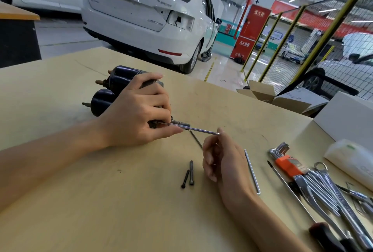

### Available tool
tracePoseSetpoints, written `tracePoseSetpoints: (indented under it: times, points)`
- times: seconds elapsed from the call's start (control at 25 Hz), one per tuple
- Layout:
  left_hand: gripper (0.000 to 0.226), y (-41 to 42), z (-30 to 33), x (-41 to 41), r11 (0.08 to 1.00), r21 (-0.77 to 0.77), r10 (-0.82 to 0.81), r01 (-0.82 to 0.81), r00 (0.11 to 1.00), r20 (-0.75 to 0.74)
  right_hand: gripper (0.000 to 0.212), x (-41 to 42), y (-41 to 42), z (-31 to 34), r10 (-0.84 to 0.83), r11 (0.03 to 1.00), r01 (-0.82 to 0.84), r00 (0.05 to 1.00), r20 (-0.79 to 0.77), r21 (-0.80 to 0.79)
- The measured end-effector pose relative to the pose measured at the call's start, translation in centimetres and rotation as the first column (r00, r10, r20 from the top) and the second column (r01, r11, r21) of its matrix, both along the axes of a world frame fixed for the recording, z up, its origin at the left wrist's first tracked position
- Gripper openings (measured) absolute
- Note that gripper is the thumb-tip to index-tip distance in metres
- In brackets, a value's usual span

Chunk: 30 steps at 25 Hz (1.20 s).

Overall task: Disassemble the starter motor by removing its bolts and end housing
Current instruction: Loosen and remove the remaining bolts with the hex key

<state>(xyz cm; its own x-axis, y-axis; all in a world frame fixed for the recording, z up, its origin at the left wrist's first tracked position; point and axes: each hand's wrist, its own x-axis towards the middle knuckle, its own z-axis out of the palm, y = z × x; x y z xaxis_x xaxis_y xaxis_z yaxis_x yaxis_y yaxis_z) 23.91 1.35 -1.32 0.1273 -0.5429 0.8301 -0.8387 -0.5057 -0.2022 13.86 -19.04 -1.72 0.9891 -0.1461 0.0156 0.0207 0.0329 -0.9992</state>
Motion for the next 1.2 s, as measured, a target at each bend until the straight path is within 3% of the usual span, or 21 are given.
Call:
tracePoseSetpoints:
  times: [0.48, 0.76, 1.2]
  points:
    - [0.034, 0.2, 0.3, -0.1, 0.999, 0.039, 0.006, -0.005, 0.999, -0.037, 0.067, -0.4, 0.2, 0.1, 0.246, 0.969, -0.245, 0.969, -0.023, 0.04]
    - [0.031, 0.3, 0.3, -0.3, 0.999, 0.045, 0.009, -0.007, 0.999, -0.053, 0.073, -0.8, 0.5, 0.3, 0.193, 0.977, -0.189, 0.981, 0.03, -0.096]
    - [0.027, 0.3, 0.4, -0.3, 0.999, 0.044, 0.015, -0.013, 0.999, -0.048, 0.027, -1.1, 0.4, 0.0, 0.239, 0.97, -0.227, 0.957, 0.166, -0.09]
